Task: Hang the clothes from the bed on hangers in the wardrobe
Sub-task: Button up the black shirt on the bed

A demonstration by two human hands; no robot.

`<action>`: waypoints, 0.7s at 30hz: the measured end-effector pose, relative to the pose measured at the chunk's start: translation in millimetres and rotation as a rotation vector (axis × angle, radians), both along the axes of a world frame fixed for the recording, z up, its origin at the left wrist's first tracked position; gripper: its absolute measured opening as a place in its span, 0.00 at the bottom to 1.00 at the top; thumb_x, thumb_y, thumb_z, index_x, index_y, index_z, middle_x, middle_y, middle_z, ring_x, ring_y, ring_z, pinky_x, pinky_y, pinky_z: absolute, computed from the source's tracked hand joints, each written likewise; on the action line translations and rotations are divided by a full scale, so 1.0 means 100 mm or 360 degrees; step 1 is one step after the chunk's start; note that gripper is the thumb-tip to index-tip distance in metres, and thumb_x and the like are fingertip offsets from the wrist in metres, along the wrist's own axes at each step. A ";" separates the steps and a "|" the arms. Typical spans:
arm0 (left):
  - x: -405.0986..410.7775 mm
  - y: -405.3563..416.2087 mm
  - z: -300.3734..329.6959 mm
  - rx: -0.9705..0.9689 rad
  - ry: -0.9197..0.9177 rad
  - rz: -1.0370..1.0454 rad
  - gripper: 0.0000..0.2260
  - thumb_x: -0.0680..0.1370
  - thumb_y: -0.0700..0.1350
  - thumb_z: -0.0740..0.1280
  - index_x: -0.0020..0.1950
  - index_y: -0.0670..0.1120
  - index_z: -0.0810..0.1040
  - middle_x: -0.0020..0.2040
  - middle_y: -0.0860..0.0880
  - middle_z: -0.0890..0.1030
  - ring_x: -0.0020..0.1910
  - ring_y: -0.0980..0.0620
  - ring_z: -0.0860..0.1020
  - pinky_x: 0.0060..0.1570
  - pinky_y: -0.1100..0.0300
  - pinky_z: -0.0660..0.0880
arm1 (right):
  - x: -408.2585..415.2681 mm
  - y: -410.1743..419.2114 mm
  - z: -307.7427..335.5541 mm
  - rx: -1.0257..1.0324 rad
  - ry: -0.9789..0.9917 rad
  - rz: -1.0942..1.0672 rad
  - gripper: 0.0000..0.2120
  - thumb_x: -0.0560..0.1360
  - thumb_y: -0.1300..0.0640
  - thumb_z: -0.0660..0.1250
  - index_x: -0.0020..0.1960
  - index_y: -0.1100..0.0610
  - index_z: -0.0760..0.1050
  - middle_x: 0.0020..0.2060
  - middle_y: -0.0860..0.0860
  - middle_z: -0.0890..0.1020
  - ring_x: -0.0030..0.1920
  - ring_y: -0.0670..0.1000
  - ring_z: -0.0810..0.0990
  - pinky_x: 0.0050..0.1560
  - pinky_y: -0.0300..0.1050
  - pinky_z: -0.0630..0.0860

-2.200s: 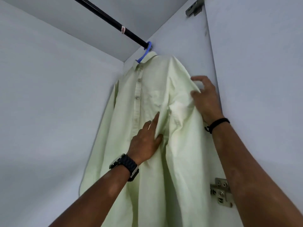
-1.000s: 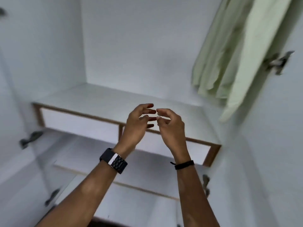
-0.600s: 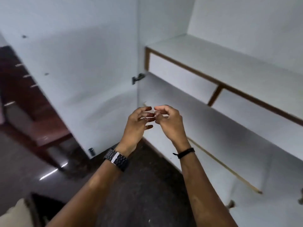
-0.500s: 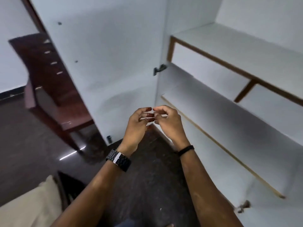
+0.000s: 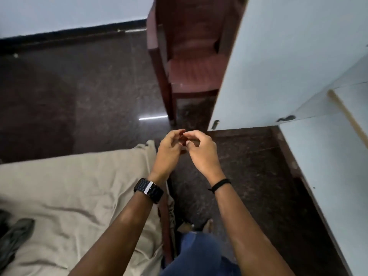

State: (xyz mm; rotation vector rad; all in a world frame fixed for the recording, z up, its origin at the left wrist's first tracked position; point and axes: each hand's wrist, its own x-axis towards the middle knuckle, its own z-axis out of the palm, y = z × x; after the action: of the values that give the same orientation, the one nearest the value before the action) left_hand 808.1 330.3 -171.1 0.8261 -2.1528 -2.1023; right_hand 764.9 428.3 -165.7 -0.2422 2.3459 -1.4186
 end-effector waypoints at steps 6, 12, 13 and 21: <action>0.18 -0.49 -1.32 -0.0111 -0.0052 0.0220 0.16 0.78 0.28 0.55 0.62 0.38 0.74 0.59 0.37 0.77 0.53 0.48 0.80 0.50 0.61 0.79 | 0.21 -0.59 -1.35 -0.0029 0.0013 0.0176 0.14 0.76 0.68 0.63 0.59 0.59 0.78 0.55 0.54 0.79 0.58 0.51 0.78 0.62 0.43 0.73; 0.51 -0.81 -2.16 -0.0216 -0.0031 0.0339 0.16 0.78 0.29 0.56 0.61 0.43 0.73 0.55 0.44 0.79 0.49 0.52 0.81 0.49 0.59 0.79 | 0.44 -0.99 -2.29 -0.0096 0.0092 0.0280 0.15 0.76 0.68 0.62 0.59 0.58 0.78 0.56 0.53 0.78 0.56 0.49 0.76 0.55 0.29 0.70; 0.59 -0.88 -2.24 -0.0248 -0.0016 0.0364 0.16 0.78 0.29 0.56 0.62 0.43 0.73 0.56 0.44 0.79 0.48 0.53 0.81 0.48 0.61 0.79 | 0.51 -1.07 -2.39 -0.0131 0.0108 0.0296 0.14 0.76 0.68 0.62 0.59 0.58 0.78 0.56 0.53 0.78 0.55 0.48 0.76 0.54 0.28 0.70; 1.48 -1.68 -2.62 -0.0275 0.0187 0.0221 0.19 0.78 0.28 0.58 0.67 0.42 0.68 0.59 0.43 0.77 0.45 0.54 0.81 0.42 0.65 0.78 | 1.34 -1.76 -2.74 -0.0264 0.0245 0.0288 0.16 0.75 0.67 0.62 0.58 0.55 0.78 0.56 0.51 0.79 0.54 0.49 0.79 0.59 0.43 0.75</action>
State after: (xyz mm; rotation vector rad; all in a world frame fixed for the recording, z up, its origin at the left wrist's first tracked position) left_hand 955.6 162.2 -432.9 0.7889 -2.1137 -1.8223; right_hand 898.8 251.9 -440.0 -0.6141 2.2574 -1.5538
